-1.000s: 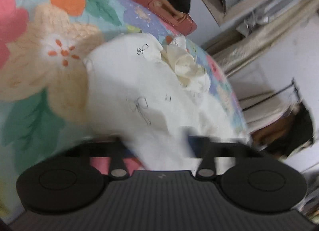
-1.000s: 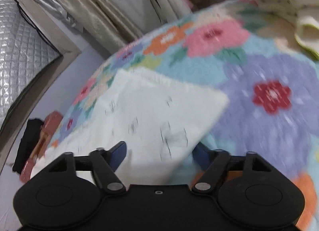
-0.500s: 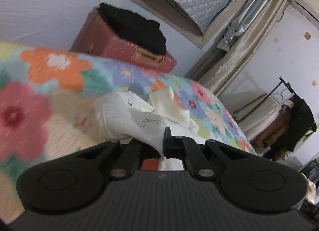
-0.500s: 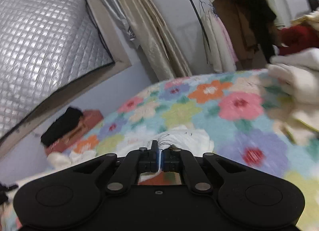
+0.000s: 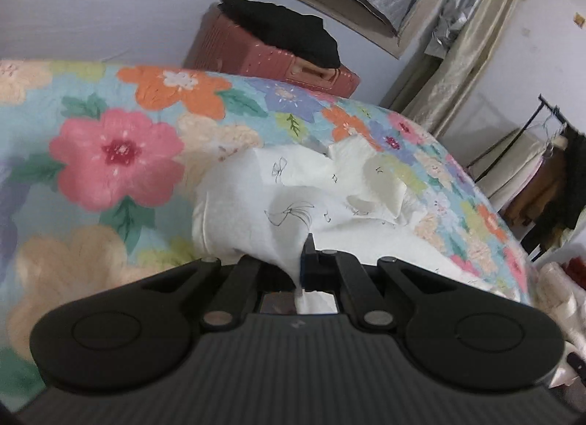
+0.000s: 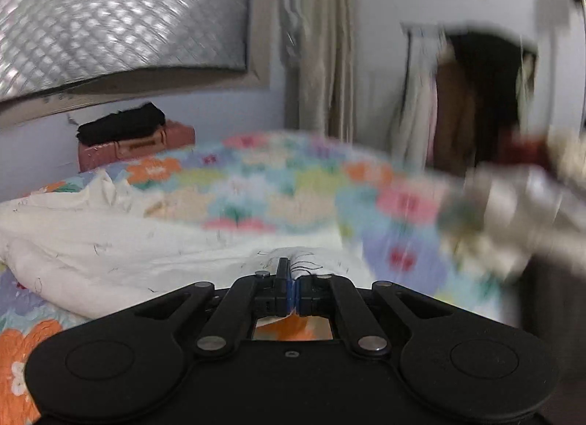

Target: Fold clothes

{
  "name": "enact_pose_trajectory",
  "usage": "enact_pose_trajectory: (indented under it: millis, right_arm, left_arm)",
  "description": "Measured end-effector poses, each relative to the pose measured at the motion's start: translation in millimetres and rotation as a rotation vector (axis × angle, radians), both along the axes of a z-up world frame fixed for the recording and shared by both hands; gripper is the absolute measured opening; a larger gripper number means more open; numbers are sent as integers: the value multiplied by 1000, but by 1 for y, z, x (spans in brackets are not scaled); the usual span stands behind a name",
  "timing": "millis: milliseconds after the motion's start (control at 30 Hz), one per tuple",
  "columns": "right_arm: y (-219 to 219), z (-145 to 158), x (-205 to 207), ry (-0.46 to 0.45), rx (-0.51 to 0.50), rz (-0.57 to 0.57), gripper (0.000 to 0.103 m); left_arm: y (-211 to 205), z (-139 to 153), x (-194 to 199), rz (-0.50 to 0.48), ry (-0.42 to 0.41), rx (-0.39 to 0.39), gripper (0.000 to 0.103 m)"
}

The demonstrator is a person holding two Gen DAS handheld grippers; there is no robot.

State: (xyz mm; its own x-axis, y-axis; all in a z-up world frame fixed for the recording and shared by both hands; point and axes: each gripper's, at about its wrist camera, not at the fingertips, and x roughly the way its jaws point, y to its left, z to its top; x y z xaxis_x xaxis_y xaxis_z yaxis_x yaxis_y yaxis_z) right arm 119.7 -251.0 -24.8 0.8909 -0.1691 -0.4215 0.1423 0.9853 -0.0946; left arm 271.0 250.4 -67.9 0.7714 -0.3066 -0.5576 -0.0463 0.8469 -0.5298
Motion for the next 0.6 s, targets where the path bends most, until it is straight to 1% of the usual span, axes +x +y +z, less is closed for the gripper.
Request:
enact_pose_trajectory:
  millis: [33,67,100,133,167,233,300,333,367,433,467,500,533,600]
  right_arm:
    - [7,9,-12,-11,-44,19,3]
    - [15,11,-28,-8,-85,35,3]
    - [16,5,-42,24,-68,38,3]
    - [17,-2,-57,58,-50,42,3]
    - [13,-20,-70,125,5,44,3]
    - [6,-55,-87,215,92,15,2]
    - [-4,-87,-96,295,199,-17,2]
    - [-8,-94,-96,308,236,-24,2]
    - [-11,-96,-97,318,263,-29,2]
    - [-14,-88,-100,298,256,-21,2]
    - [-15,-84,-100,309,252,-12,3]
    - [-16,-83,-99,334,265,0,3]
    - [-20,-84,-97,371,287,8,4]
    - [-20,-89,-97,424,294,3,7]
  left_arm:
    - [5,-4,-6,15,23,-30,1]
    - [9,-9,-11,28,56,-43,1]
    - [12,-15,-15,39,92,-49,1]
    - [14,-24,-18,43,148,-37,1]
    - [14,-34,-18,40,211,-21,1]
    - [14,-56,-16,28,323,-25,1]
    - [12,-60,-14,22,343,-5,1]
    - [11,-61,-13,19,346,8,1]
    - [8,-59,-13,16,335,29,1]
    - [2,-50,-15,4,314,76,1]
    - [0,-47,-16,-3,312,99,1]
    - [-3,-44,-16,-10,311,122,2]
    - [-4,-44,-16,-18,323,140,3]
    - [-4,-46,-15,-34,359,169,4]
